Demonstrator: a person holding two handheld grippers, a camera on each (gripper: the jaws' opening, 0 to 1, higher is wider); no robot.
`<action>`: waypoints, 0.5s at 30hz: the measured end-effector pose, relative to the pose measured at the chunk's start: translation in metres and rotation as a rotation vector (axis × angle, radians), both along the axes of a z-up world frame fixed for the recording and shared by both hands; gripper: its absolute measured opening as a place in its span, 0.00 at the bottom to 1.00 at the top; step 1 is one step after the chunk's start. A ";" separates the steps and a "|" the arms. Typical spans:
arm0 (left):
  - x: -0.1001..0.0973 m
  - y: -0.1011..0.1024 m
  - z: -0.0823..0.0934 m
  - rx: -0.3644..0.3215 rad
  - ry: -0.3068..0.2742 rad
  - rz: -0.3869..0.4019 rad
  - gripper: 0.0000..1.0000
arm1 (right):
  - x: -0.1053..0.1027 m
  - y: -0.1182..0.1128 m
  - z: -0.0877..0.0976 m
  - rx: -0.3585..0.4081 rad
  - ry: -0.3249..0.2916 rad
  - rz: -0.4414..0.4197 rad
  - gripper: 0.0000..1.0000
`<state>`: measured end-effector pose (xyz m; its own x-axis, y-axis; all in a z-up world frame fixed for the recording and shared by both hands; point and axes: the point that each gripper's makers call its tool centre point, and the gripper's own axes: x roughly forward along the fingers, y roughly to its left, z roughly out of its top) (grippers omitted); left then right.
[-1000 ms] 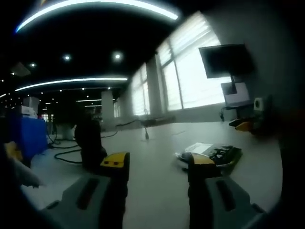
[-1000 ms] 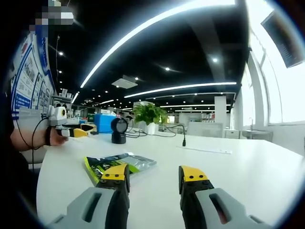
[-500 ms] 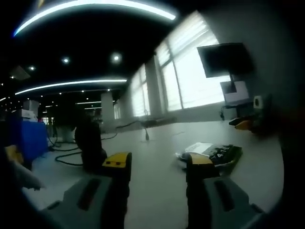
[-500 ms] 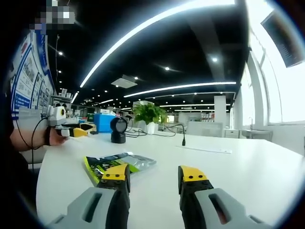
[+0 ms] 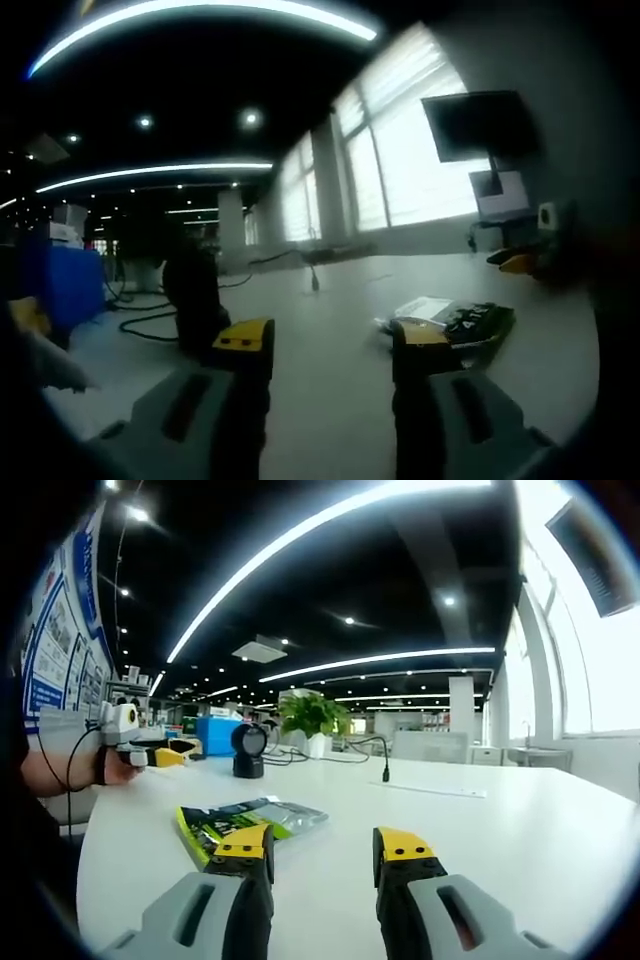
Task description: Clip sheet goods on table flip sheet goods clip sheet goods scan sheet goods put sheet goods back to table
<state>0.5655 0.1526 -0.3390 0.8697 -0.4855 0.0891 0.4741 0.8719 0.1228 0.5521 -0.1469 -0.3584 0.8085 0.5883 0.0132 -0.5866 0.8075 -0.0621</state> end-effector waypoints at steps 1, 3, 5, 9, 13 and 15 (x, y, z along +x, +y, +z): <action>0.000 0.000 0.000 -0.001 0.001 0.001 0.40 | 0.000 0.001 0.000 -0.001 0.000 0.002 0.35; 0.000 0.000 0.000 -0.006 0.004 -0.002 0.40 | 0.000 0.000 0.000 -0.003 0.001 0.000 0.35; -0.001 -0.001 -0.002 0.000 0.006 -0.003 0.40 | 0.000 -0.001 0.000 0.001 0.000 -0.002 0.35; -0.002 -0.002 0.000 0.000 -0.001 -0.003 0.40 | -0.002 0.001 0.001 -0.004 -0.008 0.003 0.35; -0.001 0.000 0.002 -0.009 -0.005 0.003 0.39 | -0.001 0.001 0.000 -0.010 -0.005 0.006 0.35; -0.002 0.000 0.003 -0.013 -0.010 0.000 0.39 | -0.001 -0.001 0.001 -0.005 -0.010 0.005 0.35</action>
<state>0.5635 0.1524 -0.3360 0.8687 -0.4842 0.1043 0.4728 0.8734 0.1166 0.5506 -0.1475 -0.3575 0.8055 0.5923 0.0183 -0.5898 0.8043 -0.0720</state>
